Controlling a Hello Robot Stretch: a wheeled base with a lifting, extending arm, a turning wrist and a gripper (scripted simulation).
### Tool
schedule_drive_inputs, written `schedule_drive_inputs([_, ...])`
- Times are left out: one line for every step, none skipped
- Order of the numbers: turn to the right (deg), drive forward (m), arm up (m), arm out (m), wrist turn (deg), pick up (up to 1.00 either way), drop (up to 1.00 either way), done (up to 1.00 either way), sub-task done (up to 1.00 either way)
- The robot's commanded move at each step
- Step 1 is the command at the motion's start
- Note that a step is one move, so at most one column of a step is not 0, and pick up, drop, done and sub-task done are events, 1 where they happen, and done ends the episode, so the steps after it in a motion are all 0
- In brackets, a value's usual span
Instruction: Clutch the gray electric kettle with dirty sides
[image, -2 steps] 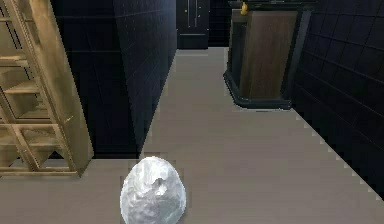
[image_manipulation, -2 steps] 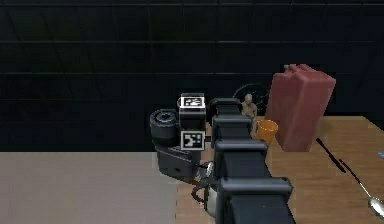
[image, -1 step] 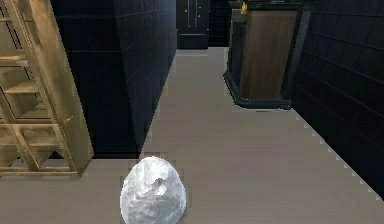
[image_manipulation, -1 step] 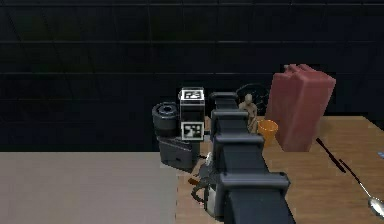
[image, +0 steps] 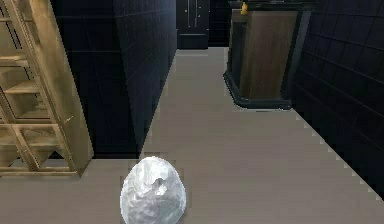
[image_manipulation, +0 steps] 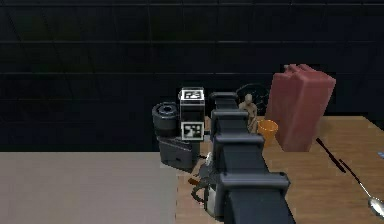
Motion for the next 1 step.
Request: schedule_drive_inputs([0.0,0.00,0.00,0.00,6.0,0.00,0.00,0.00,0.00])
